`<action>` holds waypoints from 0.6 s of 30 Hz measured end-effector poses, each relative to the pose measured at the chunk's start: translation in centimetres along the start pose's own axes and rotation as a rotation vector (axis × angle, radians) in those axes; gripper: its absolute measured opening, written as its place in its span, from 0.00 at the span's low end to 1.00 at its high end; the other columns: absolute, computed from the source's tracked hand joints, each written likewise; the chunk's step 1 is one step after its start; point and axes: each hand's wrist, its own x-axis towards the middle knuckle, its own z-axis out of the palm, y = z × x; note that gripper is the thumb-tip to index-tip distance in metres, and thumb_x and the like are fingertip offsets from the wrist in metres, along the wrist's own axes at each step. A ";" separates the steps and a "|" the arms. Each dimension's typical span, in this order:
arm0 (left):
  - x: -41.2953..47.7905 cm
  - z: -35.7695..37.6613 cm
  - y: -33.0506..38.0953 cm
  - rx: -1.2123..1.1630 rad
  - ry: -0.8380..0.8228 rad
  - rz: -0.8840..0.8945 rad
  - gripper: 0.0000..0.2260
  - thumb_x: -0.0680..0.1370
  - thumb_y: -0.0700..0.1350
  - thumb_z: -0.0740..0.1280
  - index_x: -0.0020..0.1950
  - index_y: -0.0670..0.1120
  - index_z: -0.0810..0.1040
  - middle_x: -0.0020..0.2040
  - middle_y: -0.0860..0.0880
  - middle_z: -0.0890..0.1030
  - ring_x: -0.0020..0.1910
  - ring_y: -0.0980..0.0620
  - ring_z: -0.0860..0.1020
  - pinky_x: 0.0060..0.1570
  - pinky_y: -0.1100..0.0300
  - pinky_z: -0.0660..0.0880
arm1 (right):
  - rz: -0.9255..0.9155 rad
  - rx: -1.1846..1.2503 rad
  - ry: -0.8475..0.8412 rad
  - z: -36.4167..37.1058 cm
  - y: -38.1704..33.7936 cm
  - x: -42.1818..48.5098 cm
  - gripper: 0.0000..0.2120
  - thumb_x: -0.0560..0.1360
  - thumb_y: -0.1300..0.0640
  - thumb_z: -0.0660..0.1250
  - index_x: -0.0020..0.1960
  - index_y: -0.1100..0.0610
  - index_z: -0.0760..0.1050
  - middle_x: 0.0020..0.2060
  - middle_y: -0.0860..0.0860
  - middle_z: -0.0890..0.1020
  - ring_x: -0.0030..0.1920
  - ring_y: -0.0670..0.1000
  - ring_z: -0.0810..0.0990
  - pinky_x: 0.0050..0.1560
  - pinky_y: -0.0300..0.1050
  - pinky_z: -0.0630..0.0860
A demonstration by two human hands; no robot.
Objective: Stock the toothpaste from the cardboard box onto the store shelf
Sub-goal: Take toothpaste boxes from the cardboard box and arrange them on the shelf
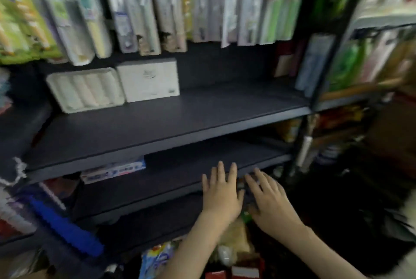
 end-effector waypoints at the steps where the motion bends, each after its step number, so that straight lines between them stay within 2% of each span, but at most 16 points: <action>1: 0.4 -0.4 3.0 0.033 0.013 0.054 0.31 0.83 0.57 0.53 0.79 0.52 0.38 0.79 0.45 0.38 0.78 0.42 0.42 0.74 0.42 0.40 | 0.044 0.001 0.018 -2.1 2.5 -1.2 0.40 0.64 0.45 0.76 0.72 0.54 0.68 0.72 0.57 0.67 0.69 0.58 0.71 0.64 0.52 0.71; 3: 1.3 -0.8 9.3 0.075 0.033 0.146 0.32 0.82 0.59 0.53 0.79 0.52 0.38 0.79 0.44 0.39 0.78 0.42 0.42 0.74 0.41 0.40 | 0.108 0.028 0.115 -4.8 8.3 -3.4 0.37 0.76 0.46 0.65 0.78 0.53 0.52 0.77 0.56 0.53 0.76 0.57 0.54 0.73 0.51 0.56; 4: 1.7 -0.9 12.7 0.093 0.045 0.194 0.32 0.82 0.59 0.52 0.79 0.52 0.38 0.79 0.44 0.39 0.78 0.42 0.42 0.74 0.41 0.40 | 0.141 0.033 0.152 -5.9 11.3 -4.8 0.36 0.77 0.46 0.63 0.79 0.53 0.49 0.77 0.56 0.51 0.77 0.57 0.52 0.74 0.51 0.53; 6: 2.3 -0.5 20.0 0.111 0.066 0.291 0.33 0.82 0.60 0.52 0.79 0.52 0.37 0.79 0.44 0.39 0.78 0.42 0.43 0.74 0.41 0.40 | 0.177 0.001 0.265 -7.9 17.4 -7.7 0.36 0.77 0.46 0.64 0.78 0.54 0.51 0.77 0.56 0.54 0.76 0.58 0.54 0.74 0.52 0.54; 8: 2.9 0.2 27.4 0.120 0.078 0.383 0.33 0.82 0.61 0.52 0.79 0.53 0.38 0.79 0.45 0.40 0.78 0.42 0.42 0.74 0.41 0.40 | 0.245 -0.018 0.237 -9.4 23.8 -10.6 0.35 0.79 0.47 0.62 0.79 0.54 0.48 0.77 0.55 0.51 0.77 0.57 0.52 0.74 0.50 0.52; 9: 3.2 0.6 30.9 0.124 0.090 0.419 0.33 0.81 0.61 0.52 0.79 0.53 0.39 0.79 0.45 0.40 0.78 0.43 0.42 0.74 0.42 0.40 | 0.274 -0.041 0.240 -10.2 27.0 -11.9 0.35 0.78 0.47 0.62 0.79 0.54 0.49 0.77 0.55 0.52 0.77 0.57 0.52 0.74 0.50 0.53; 11: 3.9 1.5 37.6 0.110 0.102 0.479 0.32 0.81 0.61 0.53 0.79 0.53 0.41 0.80 0.46 0.41 0.78 0.43 0.43 0.73 0.42 0.40 | 0.312 -0.090 0.273 -11.7 32.9 -14.4 0.36 0.74 0.48 0.69 0.77 0.56 0.58 0.75 0.57 0.61 0.73 0.59 0.63 0.70 0.53 0.63; 14: 5.2 2.5 45.9 0.088 0.116 0.539 0.31 0.82 0.60 0.53 0.80 0.52 0.43 0.80 0.45 0.42 0.78 0.44 0.44 0.74 0.43 0.42 | 0.391 -0.121 0.296 -13.1 41.2 -17.4 0.38 0.61 0.48 0.79 0.68 0.58 0.73 0.63 0.58 0.76 0.60 0.59 0.78 0.54 0.54 0.77; 16: 6.3 3.1 50.3 0.075 0.127 0.566 0.31 0.82 0.59 0.53 0.80 0.51 0.44 0.80 0.44 0.43 0.78 0.44 0.46 0.75 0.45 0.44 | 0.430 -0.103 0.320 -14.1 45.6 -18.6 0.38 0.59 0.48 0.80 0.65 0.59 0.74 0.60 0.57 0.78 0.56 0.59 0.80 0.50 0.53 0.79; 18: 7.7 3.6 53.9 0.058 0.144 0.589 0.31 0.82 0.58 0.54 0.80 0.51 0.44 0.80 0.44 0.44 0.78 0.45 0.47 0.75 0.48 0.46 | 0.425 -0.082 0.356 -14.5 50.0 -18.8 0.37 0.62 0.50 0.79 0.67 0.59 0.72 0.62 0.57 0.77 0.58 0.60 0.78 0.52 0.56 0.77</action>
